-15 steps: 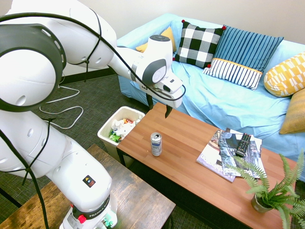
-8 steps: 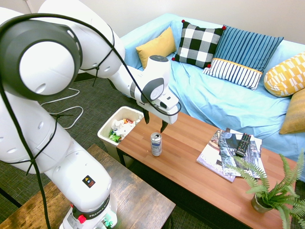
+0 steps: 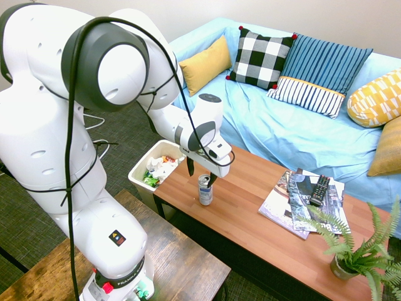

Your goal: Throw the can in the trash bin

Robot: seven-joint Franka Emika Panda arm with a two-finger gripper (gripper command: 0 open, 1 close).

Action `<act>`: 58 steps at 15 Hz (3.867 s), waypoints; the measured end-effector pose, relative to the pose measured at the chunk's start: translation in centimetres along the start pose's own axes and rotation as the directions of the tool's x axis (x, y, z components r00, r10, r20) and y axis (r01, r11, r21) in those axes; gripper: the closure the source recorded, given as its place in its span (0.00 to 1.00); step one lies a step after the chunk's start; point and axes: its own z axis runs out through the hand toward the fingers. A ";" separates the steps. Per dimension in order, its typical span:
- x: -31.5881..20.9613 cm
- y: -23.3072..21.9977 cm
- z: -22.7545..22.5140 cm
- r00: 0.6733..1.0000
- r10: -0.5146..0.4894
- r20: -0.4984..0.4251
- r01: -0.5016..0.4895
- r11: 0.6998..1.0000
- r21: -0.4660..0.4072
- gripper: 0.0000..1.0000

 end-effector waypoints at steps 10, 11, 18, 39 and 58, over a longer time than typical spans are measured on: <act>1.7 -1.4 3.0 1.000 0.013 0.023 -0.011 0.999 -0.050 1.00; 1.7 -1.5 3.1 1.000 0.012 0.024 -0.010 0.999 -0.051 1.00; 1.8 -1.6 3.3 0.999 0.025 0.030 -0.023 0.999 -0.049 1.00; -18.8 -23.5 -10.9 0.933 -0.317 -0.172 0.308 0.948 -0.078 1.00; -26.5 -30.2 -0.2 0.900 -0.419 -0.118 0.389 0.896 -0.216 0.00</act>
